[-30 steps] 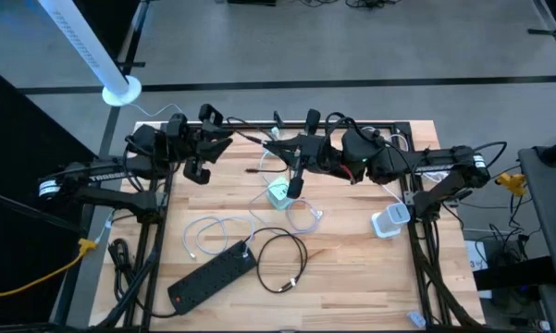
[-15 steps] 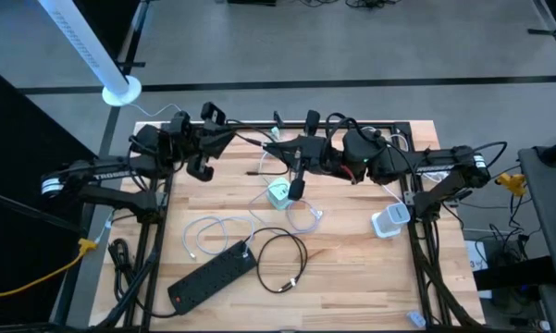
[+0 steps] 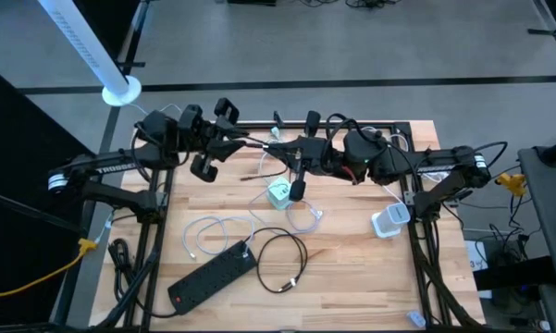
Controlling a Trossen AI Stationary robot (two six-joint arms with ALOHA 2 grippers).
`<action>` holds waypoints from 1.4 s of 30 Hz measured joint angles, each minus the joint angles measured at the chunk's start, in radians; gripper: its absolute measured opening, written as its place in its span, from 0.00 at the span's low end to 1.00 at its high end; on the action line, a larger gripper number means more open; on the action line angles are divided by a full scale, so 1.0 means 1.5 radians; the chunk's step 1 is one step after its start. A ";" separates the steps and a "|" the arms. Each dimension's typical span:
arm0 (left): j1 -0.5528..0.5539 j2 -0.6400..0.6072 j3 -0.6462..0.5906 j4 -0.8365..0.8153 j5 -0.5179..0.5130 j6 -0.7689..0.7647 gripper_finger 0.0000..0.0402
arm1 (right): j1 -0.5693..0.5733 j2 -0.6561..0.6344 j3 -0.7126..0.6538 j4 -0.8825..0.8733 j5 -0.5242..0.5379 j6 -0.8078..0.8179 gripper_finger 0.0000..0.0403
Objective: Insert USB
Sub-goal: Insert the black charger cable into the light green outlet extension
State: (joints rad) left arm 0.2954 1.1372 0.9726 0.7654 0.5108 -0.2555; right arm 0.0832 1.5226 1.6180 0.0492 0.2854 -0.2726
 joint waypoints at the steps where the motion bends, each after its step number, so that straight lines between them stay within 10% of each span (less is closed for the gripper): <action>1: 0.000 -0.005 0.000 0.001 0.000 0.002 0.22 | 0.000 0.000 0.000 0.000 0.000 0.000 0.00; 35: 0.000 -0.028 0.000 -0.011 -0.020 0.000 0.15 | 0.000 -0.003 0.000 0.000 0.004 0.002 0.00; 42: 0.001 -0.029 0.010 -0.012 -0.034 -0.017 0.01 | 0.000 -0.003 0.000 -0.031 0.002 0.008 0.00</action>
State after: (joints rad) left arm 0.2962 1.0939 0.9882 0.7473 0.4596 -0.2813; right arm 0.0826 1.5185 1.6180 0.0025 0.2891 -0.2599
